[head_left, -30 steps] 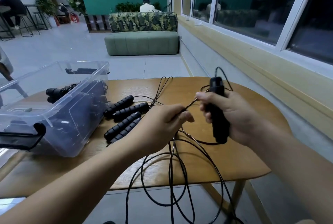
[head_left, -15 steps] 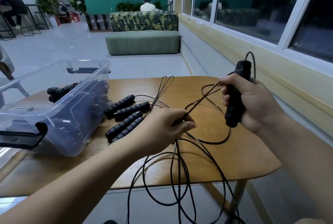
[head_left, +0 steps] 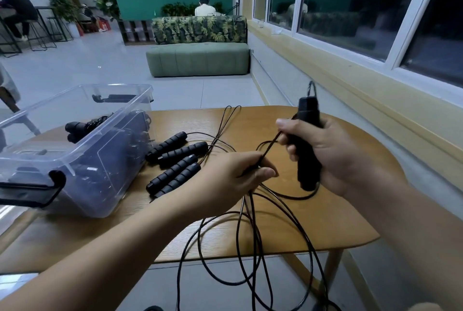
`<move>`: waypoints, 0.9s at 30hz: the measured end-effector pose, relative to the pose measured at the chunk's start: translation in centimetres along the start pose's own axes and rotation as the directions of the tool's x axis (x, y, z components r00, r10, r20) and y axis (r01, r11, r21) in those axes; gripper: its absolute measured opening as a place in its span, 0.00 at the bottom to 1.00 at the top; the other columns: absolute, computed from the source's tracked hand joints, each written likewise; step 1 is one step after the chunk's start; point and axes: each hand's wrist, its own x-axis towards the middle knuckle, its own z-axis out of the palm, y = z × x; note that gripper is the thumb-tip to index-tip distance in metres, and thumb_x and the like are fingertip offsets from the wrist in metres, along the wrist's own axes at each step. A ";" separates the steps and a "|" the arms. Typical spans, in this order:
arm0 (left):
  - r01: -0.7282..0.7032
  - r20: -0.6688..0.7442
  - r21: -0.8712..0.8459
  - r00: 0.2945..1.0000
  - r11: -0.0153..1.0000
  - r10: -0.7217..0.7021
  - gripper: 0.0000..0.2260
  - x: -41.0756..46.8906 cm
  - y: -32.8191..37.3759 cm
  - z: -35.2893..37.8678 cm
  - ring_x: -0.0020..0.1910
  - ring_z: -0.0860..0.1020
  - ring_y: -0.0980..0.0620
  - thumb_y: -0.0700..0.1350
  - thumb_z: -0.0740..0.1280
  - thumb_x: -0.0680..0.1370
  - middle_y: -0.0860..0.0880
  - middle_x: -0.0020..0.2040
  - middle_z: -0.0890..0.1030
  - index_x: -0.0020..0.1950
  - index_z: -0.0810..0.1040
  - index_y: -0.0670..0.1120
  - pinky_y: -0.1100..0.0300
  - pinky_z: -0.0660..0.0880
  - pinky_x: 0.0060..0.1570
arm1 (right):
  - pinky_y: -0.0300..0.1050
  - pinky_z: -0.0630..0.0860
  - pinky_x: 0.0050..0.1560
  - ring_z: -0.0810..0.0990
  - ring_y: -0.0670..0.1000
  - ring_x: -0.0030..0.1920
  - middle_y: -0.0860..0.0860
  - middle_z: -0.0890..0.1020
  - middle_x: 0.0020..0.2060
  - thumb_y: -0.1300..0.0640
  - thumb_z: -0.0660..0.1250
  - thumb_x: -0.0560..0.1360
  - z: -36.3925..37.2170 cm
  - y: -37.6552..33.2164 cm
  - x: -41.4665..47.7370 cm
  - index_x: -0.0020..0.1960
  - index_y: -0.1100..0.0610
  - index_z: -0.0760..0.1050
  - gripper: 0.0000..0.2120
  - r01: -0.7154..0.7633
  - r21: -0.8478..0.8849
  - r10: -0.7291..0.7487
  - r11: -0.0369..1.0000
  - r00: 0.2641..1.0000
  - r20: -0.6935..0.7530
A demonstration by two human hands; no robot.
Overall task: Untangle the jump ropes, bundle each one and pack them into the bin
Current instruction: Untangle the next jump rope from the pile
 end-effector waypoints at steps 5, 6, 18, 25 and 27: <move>0.021 0.156 0.096 0.987 0.995 -0.036 0.06 0.0 -0.4 0.1 0.45 0.81 0.61 0.48 0.68 0.85 0.57 0.42 0.84 0.57 0.85 0.54 0.62 0.77 0.48 | 0.38 0.76 0.35 0.76 0.46 0.32 0.51 0.82 0.35 0.57 0.76 0.78 -1.6 -1.6 0.7 0.49 0.57 0.80 0.06 0.060 0.124 -0.043 0.990 0.990 -0.132; 0.017 0.188 0.117 0.981 0.993 -0.039 0.06 -0.1 -0.4 0.2 0.45 0.81 0.63 0.46 0.69 0.84 0.58 0.43 0.84 0.58 0.86 0.53 0.67 0.75 0.47 | 0.38 0.76 0.35 0.76 0.46 0.31 0.51 0.82 0.35 0.58 0.76 0.78 -1.8 -1.6 0.7 0.49 0.57 0.80 0.06 0.065 0.136 -0.046 0.989 0.989 -0.142; 0.010 -0.013 -0.257 1.000 0.966 -0.014 0.09 0.2 1.1 1.4 0.40 0.82 0.38 0.52 0.66 0.86 0.47 0.36 0.84 0.53 0.82 0.49 0.41 0.79 0.43 | 0.44 0.78 0.39 0.78 0.50 0.34 0.53 0.83 0.35 0.55 0.77 0.78 0.8 0.2 -0.2 0.47 0.58 0.81 0.08 0.114 -0.030 -0.116 0.993 0.988 -0.101; 0.024 -0.102 -0.489 0.991 0.872 -0.084 0.16 0.5 1.2 1.3 0.26 0.64 0.54 0.48 0.60 0.88 0.54 0.29 0.65 0.55 0.77 0.34 0.60 0.66 0.29 | 0.43 0.76 0.35 0.77 0.50 0.32 0.55 0.81 0.37 0.53 0.78 0.74 1.5 0.5 -0.4 0.52 0.62 0.81 0.14 0.073 -0.052 -0.068 0.996 0.994 0.091; 0.047 -0.064 -0.506 0.994 0.861 -0.092 0.14 0.5 1.1 1.4 0.27 0.63 0.54 0.46 0.60 0.89 0.55 0.30 0.64 0.55 0.77 0.35 0.59 0.65 0.29 | 0.42 0.76 0.34 0.76 0.50 0.31 0.55 0.81 0.34 0.56 0.77 0.76 1.7 0.8 -0.5 0.51 0.62 0.81 0.11 0.072 -0.079 -0.064 0.994 0.993 0.102</move>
